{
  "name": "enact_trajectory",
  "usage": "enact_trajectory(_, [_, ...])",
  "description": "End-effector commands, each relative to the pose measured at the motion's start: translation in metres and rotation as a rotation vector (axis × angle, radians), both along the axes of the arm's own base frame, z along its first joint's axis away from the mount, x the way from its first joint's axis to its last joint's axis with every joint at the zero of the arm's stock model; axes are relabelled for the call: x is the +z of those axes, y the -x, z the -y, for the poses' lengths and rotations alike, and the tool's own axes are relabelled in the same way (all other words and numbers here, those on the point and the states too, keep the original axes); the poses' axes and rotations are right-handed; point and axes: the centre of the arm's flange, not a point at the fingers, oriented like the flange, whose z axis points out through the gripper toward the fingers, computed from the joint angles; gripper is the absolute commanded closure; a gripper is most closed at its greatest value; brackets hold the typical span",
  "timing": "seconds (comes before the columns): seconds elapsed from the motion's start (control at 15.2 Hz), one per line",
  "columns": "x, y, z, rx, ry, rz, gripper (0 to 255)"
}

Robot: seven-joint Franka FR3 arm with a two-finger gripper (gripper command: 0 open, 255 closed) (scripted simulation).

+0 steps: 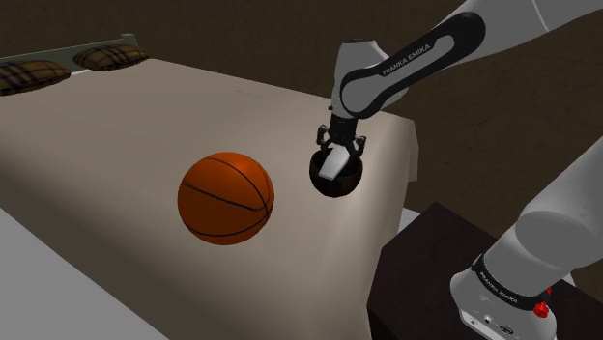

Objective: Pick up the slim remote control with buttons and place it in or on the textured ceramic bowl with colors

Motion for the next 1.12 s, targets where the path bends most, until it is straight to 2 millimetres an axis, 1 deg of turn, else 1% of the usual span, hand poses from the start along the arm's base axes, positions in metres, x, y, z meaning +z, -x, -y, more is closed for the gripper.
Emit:
enact_trajectory(0.0, [0.0,0.0,0.0,0.0,0.0,0.0,0])
enact_trajectory(0.26, [0.0,0.0,0.0,0.0,0.0,0.0,0])
enact_trajectory(0.46, [0.039,0.0,0.0,0.0,0.0,0.0,0])
enact_trajectory(0.53, [0.05,0.0,0.0,0.0,0.0,0.0,0])
enact_trajectory(1.06, [0.05,0.0,0.0,0.0,0.0,0.0,0])
